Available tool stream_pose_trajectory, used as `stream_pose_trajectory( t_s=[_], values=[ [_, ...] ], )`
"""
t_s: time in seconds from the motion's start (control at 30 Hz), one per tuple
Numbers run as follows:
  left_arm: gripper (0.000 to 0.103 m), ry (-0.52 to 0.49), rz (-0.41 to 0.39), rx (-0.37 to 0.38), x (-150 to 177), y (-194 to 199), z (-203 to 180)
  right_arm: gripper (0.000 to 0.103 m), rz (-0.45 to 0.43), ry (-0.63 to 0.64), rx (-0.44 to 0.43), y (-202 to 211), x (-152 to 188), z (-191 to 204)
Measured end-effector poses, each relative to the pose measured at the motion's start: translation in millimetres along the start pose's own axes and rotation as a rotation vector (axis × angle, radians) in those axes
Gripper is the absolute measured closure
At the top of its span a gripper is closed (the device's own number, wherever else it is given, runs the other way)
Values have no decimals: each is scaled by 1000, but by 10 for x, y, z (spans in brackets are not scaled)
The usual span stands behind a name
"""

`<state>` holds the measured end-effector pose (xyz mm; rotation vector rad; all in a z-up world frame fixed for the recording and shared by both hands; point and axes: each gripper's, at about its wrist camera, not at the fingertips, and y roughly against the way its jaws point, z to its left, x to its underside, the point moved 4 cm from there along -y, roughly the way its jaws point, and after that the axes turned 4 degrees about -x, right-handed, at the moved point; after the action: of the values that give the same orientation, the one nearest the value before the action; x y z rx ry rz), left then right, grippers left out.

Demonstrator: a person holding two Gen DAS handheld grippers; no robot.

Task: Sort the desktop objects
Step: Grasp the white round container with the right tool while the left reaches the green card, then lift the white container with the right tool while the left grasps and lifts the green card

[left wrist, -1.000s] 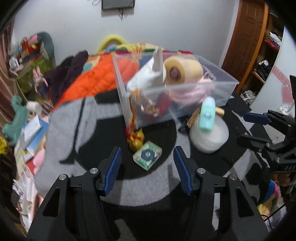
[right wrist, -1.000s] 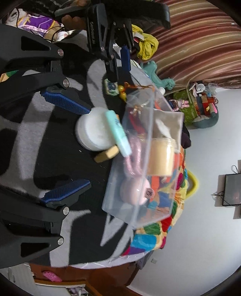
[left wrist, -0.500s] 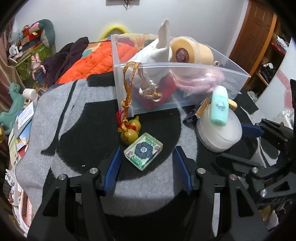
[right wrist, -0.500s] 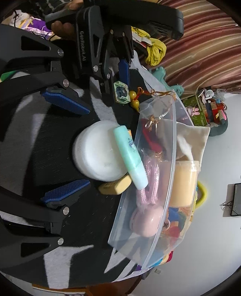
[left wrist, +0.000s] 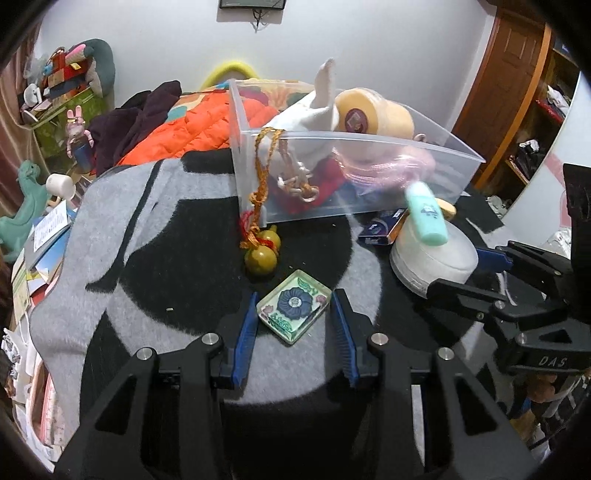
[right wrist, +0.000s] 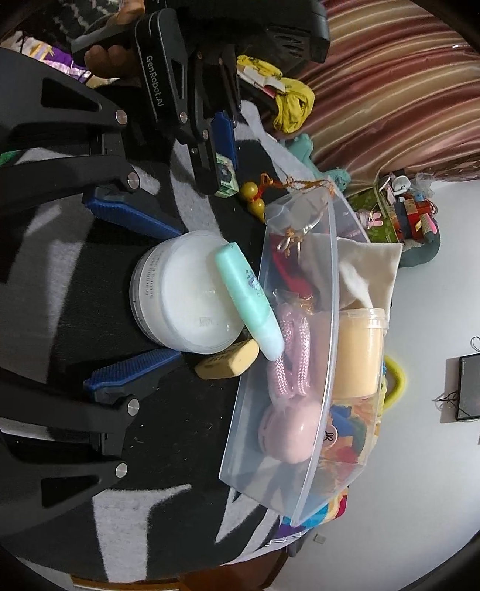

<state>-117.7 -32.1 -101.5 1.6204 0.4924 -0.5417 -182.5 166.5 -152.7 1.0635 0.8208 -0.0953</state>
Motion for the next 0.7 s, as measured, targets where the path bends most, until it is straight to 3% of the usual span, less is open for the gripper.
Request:
stream_pose_trajectory(
  t_s=[0.4,0.63,0.7],
  values=[
    [63,-35,-77,37,-27,367,-240,46,-36,24,-8,306,123,46],
    [63,-64,-48,65,40,337,-341,46,24,71,50,276,333,18],
    [63,-67,-37,67,71,299,-372,42,21,76,70,251,329,19]
  ],
)
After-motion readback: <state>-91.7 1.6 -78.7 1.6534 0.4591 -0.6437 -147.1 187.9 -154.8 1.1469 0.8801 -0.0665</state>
